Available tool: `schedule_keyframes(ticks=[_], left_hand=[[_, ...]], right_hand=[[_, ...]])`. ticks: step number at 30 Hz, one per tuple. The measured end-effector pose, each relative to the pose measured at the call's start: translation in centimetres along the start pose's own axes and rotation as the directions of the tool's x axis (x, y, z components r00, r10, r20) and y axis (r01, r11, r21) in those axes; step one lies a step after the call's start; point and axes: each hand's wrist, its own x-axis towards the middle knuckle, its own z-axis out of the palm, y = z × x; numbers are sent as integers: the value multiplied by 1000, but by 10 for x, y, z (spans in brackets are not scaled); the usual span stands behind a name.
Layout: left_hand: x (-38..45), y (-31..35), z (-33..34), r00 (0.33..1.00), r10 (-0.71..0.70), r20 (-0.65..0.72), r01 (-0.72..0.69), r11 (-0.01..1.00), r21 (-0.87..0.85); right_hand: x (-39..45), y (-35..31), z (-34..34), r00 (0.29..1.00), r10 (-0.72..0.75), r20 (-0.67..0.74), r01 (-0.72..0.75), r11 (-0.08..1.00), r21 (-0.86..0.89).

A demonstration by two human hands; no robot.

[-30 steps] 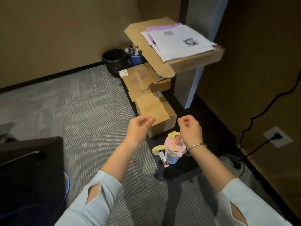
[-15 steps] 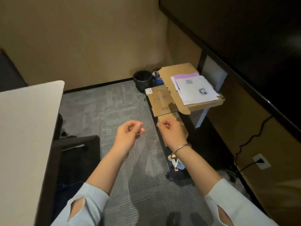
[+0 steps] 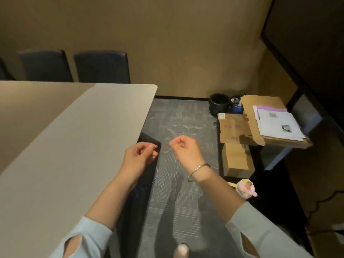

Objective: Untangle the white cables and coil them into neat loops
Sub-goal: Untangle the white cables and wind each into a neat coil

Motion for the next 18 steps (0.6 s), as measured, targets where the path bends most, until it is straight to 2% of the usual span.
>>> schedule_keyframes(ticks=[8, 13, 18], left_hand=[[-104, 2, -120, 966, -24, -257, 26, 1000, 3], [-168, 7, -208, 887, -17, -461, -1, 999, -37], [-221, -4, -291, 815, -55, -577, 9, 997, -83]], right_hand=[[-81, -41, 112, 958, -69, 280, 65, 998, 21], [-144, -77, 199, 859, -157, 487, 182, 983, -4], [-201, -98, 286, 766, -171, 620, 226, 974, -12]])
